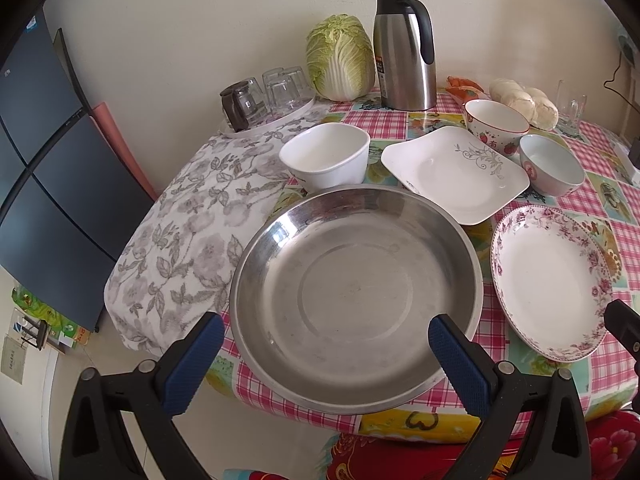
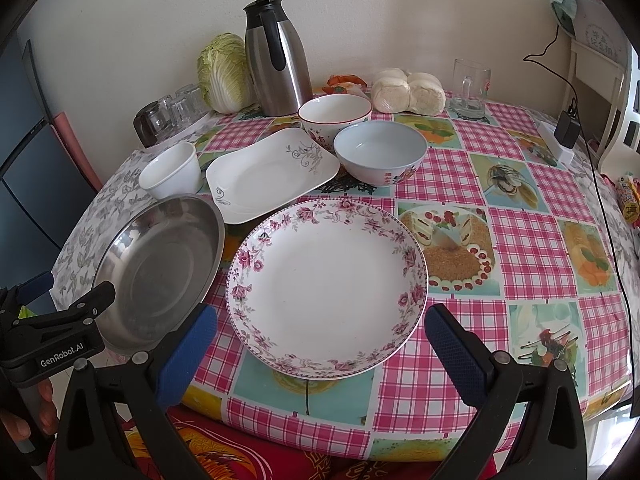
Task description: Organize plates and bowls
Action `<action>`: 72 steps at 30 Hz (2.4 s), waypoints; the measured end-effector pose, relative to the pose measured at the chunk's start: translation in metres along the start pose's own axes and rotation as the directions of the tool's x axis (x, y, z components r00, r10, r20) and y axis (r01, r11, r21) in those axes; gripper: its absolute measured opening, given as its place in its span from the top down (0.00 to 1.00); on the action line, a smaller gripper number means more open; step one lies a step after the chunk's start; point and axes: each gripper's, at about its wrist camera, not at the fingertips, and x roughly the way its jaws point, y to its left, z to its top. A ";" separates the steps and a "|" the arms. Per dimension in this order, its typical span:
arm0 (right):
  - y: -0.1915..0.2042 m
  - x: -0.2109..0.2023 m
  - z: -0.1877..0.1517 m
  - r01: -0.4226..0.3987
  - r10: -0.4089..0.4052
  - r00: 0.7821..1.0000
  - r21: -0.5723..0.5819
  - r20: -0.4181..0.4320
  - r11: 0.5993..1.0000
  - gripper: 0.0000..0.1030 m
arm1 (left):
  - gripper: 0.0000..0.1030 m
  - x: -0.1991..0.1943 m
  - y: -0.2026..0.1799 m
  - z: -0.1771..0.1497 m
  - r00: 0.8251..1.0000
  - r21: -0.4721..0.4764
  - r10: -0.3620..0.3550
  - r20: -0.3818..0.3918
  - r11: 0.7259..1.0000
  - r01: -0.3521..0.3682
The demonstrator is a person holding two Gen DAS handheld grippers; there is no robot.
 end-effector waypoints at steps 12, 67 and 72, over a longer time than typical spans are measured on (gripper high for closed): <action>0.001 0.002 -0.001 0.000 0.000 1.000 -0.005 -0.003 1.000 0.00 | 0.00 0.001 -0.002 0.000 1.000 0.006 0.001 -0.001 1.000 -0.001; 0.014 0.009 0.003 0.014 -0.016 1.000 -0.056 -0.025 0.998 0.00 | 0.00 0.003 0.003 -0.002 0.997 -0.012 -0.075 0.001 0.997 0.075; 0.021 0.014 0.016 0.026 -0.027 1.000 -0.081 -0.005 0.996 0.00 | 0.00 0.011 0.014 0.006 0.992 -0.048 -0.123 0.009 0.991 0.123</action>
